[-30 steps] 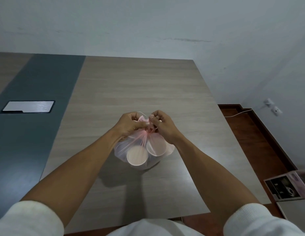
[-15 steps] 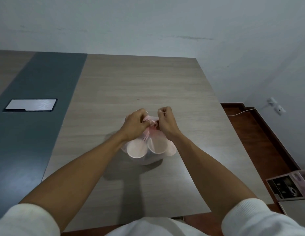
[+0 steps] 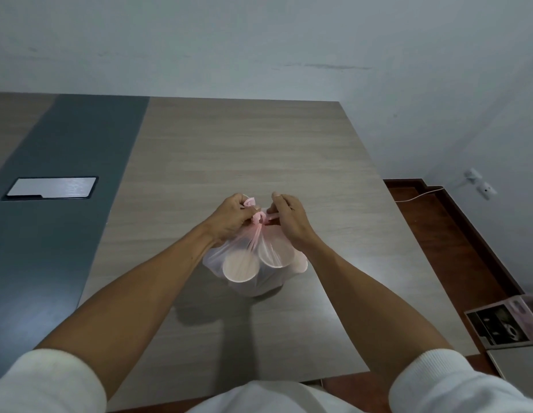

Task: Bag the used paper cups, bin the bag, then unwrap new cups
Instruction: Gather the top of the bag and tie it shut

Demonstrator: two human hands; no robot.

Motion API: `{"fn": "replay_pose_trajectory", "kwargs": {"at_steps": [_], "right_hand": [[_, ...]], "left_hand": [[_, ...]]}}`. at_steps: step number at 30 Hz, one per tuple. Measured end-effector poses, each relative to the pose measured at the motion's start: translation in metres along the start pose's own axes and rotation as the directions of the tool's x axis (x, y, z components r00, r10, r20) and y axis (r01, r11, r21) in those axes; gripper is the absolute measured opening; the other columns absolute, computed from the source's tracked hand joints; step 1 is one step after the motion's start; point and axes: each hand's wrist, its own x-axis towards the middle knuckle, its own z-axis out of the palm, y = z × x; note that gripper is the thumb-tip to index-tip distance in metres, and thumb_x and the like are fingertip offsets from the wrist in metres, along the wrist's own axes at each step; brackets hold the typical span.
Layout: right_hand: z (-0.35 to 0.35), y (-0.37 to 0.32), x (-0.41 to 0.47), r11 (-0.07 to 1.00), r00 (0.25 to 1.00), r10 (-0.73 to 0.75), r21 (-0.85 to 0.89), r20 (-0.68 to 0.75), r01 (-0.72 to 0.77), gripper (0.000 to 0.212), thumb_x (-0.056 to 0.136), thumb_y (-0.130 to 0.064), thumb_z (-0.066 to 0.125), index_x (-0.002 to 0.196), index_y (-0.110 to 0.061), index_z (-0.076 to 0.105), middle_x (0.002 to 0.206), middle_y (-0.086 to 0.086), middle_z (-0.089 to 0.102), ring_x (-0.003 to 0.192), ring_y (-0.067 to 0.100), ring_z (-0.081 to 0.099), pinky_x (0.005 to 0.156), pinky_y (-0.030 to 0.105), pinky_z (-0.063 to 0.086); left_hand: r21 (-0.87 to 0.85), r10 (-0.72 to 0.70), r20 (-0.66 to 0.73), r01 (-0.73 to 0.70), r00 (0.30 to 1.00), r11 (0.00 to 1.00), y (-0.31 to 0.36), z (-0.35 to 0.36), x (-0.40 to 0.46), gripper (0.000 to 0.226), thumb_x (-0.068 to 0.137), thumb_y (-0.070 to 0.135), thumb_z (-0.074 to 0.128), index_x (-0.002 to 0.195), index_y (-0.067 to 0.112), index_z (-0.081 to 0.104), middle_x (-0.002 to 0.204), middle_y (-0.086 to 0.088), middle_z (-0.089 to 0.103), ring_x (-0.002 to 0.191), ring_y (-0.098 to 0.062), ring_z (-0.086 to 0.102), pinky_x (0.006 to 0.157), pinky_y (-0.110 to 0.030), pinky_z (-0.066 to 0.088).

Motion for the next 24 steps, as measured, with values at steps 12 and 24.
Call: {"fn": "replay_pose_trajectory", "kwargs": {"at_steps": [12,24], "right_hand": [[-0.017,0.000,-0.006,0.981,0.977,-0.033,-0.182,0.209,0.072,0.030,0.090,-0.032,0.077,0.086,-0.003,0.080,0.118,0.002,0.055,0.110,0.013,0.060,0.089,0.024,0.051],[-0.041,0.013,-0.012,0.920,0.987,0.038,-0.391,0.158,0.027,0.027,0.090,-0.030,0.077,0.079,-0.007,0.069,0.126,0.003,0.048,0.114,0.014,0.051,0.090,0.026,0.042]], "left_hand": [[-0.078,-0.006,-0.140,-0.005,0.990,0.997,-0.001,0.001,0.006,0.012,0.094,0.013,0.077,0.093,0.007,0.067,0.087,-0.013,0.070,0.082,-0.024,0.065,0.074,-0.034,0.056],[0.184,-0.071,-0.358,0.145,0.931,0.972,-0.041,-0.037,0.024,0.039,0.044,0.070,0.078,0.069,0.040,0.076,0.070,0.011,0.074,0.089,-0.030,0.074,0.097,-0.063,0.054]]}}
